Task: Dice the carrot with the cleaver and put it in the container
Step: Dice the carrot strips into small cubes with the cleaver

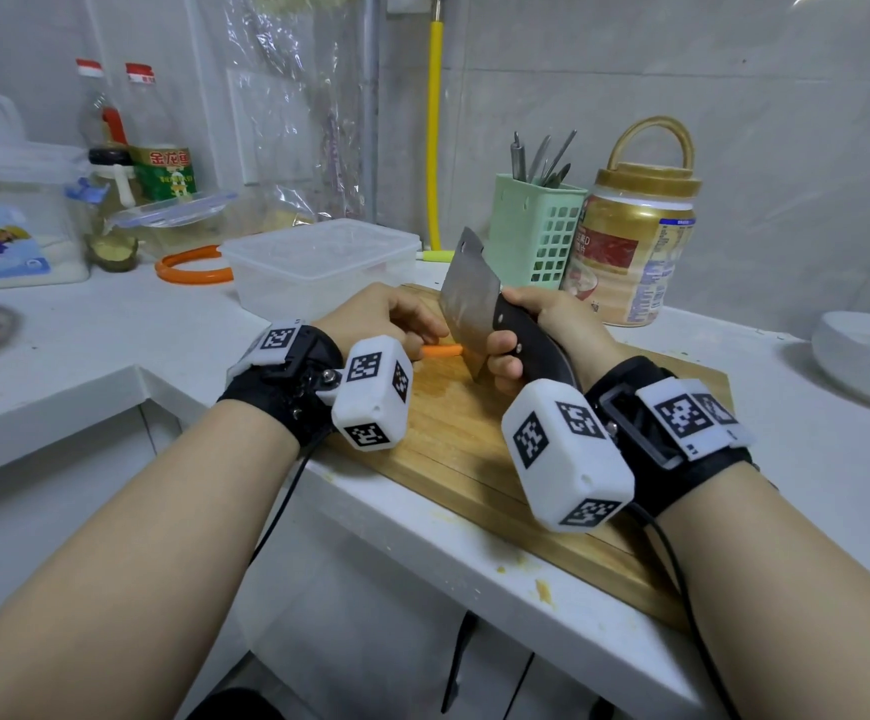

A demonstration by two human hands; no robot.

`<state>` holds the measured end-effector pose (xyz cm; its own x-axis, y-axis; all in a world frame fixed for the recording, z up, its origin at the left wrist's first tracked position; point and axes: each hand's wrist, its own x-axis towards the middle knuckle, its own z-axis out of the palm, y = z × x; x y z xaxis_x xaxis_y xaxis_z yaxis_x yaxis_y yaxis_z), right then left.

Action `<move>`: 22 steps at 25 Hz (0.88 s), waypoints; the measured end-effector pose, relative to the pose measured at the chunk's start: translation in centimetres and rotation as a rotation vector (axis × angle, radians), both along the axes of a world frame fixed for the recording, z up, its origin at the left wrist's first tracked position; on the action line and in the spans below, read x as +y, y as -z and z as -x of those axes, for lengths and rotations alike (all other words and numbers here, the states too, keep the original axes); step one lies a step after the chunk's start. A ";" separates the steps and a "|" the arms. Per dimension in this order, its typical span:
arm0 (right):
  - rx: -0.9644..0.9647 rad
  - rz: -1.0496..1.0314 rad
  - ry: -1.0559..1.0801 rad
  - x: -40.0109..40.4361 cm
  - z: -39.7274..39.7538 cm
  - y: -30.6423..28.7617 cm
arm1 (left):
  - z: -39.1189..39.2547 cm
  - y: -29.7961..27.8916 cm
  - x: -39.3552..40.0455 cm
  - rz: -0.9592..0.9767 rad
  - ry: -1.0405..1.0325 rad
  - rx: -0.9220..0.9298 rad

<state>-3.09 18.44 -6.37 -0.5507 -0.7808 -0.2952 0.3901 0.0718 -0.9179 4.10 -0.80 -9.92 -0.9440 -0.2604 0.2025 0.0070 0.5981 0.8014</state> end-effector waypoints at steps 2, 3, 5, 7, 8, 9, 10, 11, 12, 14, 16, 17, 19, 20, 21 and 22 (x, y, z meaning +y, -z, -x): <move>-0.002 0.017 0.008 0.4 0.2 0.1 | 0.1 0.1 -0.3 -0.004 0.009 0.008; 0.005 0.023 0.008 0.5 0.3 0.2 | 0.0 0.2 -0.3 -0.008 0.013 0.011; 0.008 0.040 0.005 0.9 0.5 0.2 | 0.0 0.2 -0.2 -0.019 0.018 0.023; 0.004 0.063 0.001 1.2 0.6 0.2 | 0.0 0.2 0.0 -0.026 0.012 0.036; 0.007 0.072 0.000 1.4 0.6 0.2 | 0.0 0.2 0.0 -0.024 0.005 0.042; 0.011 0.078 0.001 1.5 0.6 0.2 | 0.0 0.2 0.0 -0.023 -0.003 0.047; 0.015 0.083 0.001 1.5 0.5 0.2 | -0.1 0.2 0.0 -0.020 -0.015 0.049; 0.016 0.088 -0.002 1.5 0.4 0.1 | -0.1 0.2 0.1 -0.017 -0.025 0.051; 0.015 0.094 -0.007 1.6 0.2 0.1 | -0.1 0.2 0.2 -0.015 -0.033 0.053; 0.009 0.103 -0.019 1.5 0.0 0.0 | -0.1 0.2 0.3 -0.019 -0.037 0.051; 0.009 0.099 -0.032 1.4 -0.2 0.0 | 0.0 0.2 0.2 -0.012 -0.039 0.045; 0.009 0.095 -0.040 1.4 -0.3 0.0 | 0.0 0.2 0.2 -0.008 -0.037 0.043; 0.008 0.090 -0.049 1.3 -0.4 0.1 | -0.1 0.2 0.0 0.000 -0.031 0.040; 0.012 0.085 -0.048 1.3 -0.4 0.1 | -0.1 0.2 -0.1 0.000 -0.027 0.037; 0.017 0.078 -0.047 1.3 -0.5 0.1 | 0.0 0.3 -0.2 -0.004 -0.022 0.031; 0.020 0.072 -0.047 1.3 -0.5 0.1 | 0.0 0.2 -0.2 -0.010 -0.016 0.025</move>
